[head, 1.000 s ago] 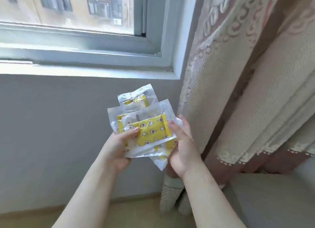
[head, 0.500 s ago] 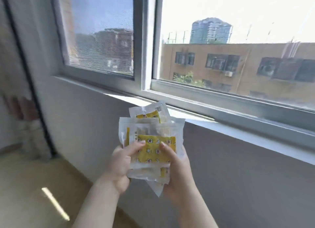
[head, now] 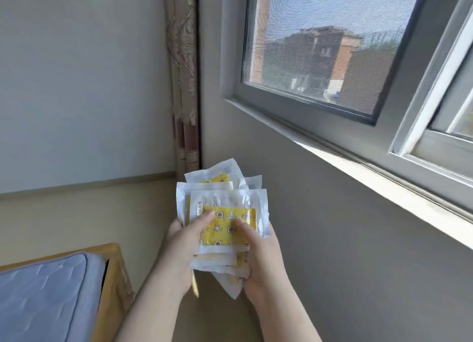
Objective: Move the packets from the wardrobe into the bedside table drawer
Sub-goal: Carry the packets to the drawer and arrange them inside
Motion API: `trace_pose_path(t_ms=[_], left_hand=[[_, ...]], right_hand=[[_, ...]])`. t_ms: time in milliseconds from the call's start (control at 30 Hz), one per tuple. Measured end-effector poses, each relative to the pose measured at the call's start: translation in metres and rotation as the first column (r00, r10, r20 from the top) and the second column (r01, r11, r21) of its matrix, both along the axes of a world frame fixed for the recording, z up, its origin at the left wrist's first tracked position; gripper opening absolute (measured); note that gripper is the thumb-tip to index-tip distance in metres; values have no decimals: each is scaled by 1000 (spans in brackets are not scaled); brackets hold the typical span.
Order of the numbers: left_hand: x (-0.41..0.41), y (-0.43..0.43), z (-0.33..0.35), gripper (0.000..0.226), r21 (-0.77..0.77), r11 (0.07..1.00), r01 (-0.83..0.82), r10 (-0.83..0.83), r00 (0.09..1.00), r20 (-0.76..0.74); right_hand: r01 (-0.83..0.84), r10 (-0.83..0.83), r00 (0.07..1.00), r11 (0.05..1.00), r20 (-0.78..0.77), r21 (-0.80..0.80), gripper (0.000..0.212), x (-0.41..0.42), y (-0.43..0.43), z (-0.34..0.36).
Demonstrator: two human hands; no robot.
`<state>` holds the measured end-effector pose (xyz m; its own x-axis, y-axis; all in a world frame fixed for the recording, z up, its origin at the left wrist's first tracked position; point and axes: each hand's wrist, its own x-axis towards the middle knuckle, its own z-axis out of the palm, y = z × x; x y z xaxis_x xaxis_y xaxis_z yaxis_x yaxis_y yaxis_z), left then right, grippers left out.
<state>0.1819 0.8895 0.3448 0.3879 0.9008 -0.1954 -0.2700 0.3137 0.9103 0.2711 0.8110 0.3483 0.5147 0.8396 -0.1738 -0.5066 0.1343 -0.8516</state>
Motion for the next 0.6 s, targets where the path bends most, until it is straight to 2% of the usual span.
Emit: trace_pose_path(t_ms=[200,400,600], left_hand=[[55,76,0,30,-52,988,-148,147,989,-26],[50,154,-18,33,-99,942,-320,316,947,-58],[36,263,-34,14,-77,901,-426,424,905,-40]], right_hand=[[-207,207,978,976,-17,-72,23,68,87,4],[-363,359,932,924,-55,-120,23,74,188,-17],[-452,448,892,885,-59,-113,25,62,311,-33]])
